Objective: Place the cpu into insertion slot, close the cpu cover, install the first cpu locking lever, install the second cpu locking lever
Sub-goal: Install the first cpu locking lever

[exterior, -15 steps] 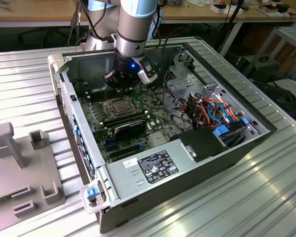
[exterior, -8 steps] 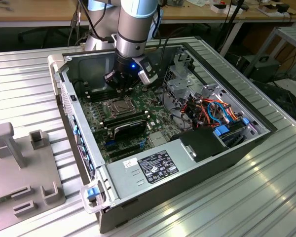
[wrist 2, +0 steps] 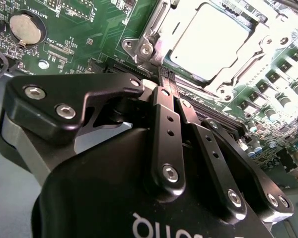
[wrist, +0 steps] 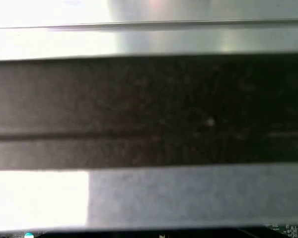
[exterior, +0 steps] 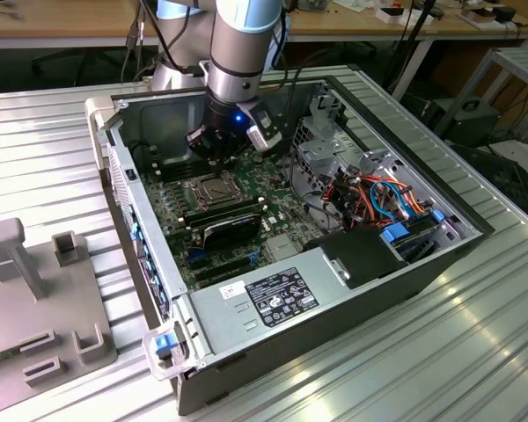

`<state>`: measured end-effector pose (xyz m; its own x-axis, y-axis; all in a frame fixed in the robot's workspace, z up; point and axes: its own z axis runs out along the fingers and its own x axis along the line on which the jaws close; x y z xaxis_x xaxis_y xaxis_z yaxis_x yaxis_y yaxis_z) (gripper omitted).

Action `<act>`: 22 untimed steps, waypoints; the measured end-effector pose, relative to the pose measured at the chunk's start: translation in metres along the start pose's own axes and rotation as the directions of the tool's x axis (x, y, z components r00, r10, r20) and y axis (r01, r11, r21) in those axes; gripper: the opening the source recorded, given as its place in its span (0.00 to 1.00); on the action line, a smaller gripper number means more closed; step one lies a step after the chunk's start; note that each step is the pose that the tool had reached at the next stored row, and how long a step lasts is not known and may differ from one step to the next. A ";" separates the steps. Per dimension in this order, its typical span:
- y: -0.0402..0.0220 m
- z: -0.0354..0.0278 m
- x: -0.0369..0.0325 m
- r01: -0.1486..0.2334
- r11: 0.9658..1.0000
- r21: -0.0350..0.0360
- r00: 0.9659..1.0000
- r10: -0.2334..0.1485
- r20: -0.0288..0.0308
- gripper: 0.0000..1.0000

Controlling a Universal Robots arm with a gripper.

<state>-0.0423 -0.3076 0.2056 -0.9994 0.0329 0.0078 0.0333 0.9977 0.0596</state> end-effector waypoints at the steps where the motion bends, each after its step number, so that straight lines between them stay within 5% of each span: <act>1: 0.0000 0.0004 -0.0005 0.000 1.000 0.000 1.000 0.000 0.000 0.11; 22: -0.0003 0.0054 -0.0022 0.000 1.000 0.000 1.000 0.000 0.000 0.11</act>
<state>-0.0401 -0.3076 0.2002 -0.9994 0.0329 0.0079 0.0333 0.9977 0.0595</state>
